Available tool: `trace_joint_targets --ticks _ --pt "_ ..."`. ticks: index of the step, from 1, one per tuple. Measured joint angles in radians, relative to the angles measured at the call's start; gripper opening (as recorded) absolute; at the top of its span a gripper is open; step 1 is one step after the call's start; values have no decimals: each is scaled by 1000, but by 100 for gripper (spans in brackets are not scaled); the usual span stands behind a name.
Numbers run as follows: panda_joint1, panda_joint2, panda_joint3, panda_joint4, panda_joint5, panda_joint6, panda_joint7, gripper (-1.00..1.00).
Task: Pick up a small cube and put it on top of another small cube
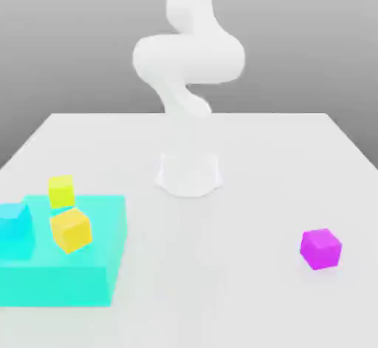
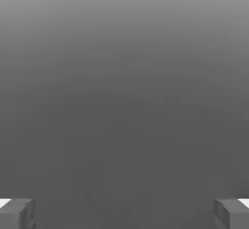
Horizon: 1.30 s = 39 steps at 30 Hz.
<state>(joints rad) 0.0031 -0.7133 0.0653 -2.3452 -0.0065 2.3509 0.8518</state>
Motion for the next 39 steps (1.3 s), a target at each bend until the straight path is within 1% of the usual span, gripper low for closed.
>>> trace_joint_targets --ticks 4,12,17,20,22,24,27,30,31,36,37,39 --pt "11 154 113 -78 -18 89 96 0" --pt "53 445 305 -225 -71 258 291 0" --pt "103 628 401 -317 -108 362 414 0" --pt "170 735 435 -372 -115 426 478 0" --pt "197 796 433 -389 -140 466 520 0" --pt "223 850 397 -384 -201 502 573 0" --pt "291 926 307 -367 -303 557 650 0" --pt "383 1000 195 -350 -391 612 717 0" --pt "407 1023 164 -345 -419 629 738 -100" --pt "407 1023 164 -345 -421 631 739 -100" --pt "421 1034 147 -342 -434 639 749 -100" --pt "395 1011 180 -348 -407 622 729 -100"
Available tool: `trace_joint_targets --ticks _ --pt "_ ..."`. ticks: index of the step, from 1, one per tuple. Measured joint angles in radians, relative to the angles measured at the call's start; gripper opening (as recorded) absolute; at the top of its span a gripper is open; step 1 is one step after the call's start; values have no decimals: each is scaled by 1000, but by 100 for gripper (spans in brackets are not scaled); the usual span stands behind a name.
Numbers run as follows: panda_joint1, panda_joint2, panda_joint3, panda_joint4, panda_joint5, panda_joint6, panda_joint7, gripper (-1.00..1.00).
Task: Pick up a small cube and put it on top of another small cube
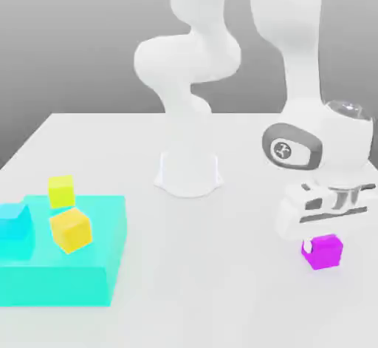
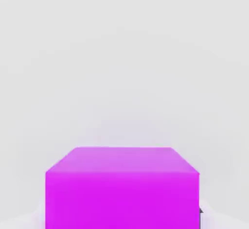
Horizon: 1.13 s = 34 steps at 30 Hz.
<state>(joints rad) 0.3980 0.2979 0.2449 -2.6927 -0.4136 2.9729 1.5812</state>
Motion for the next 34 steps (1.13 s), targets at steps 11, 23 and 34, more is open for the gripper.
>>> trace_joint_targets --ticks 11,23,34 --pt "-220 -259 113 -40 303 -211 -253 -100" --pt "-664 -511 -222 30 347 -527 -435 -100" --pt "-799 -462 -374 12 381 -455 -513 100"
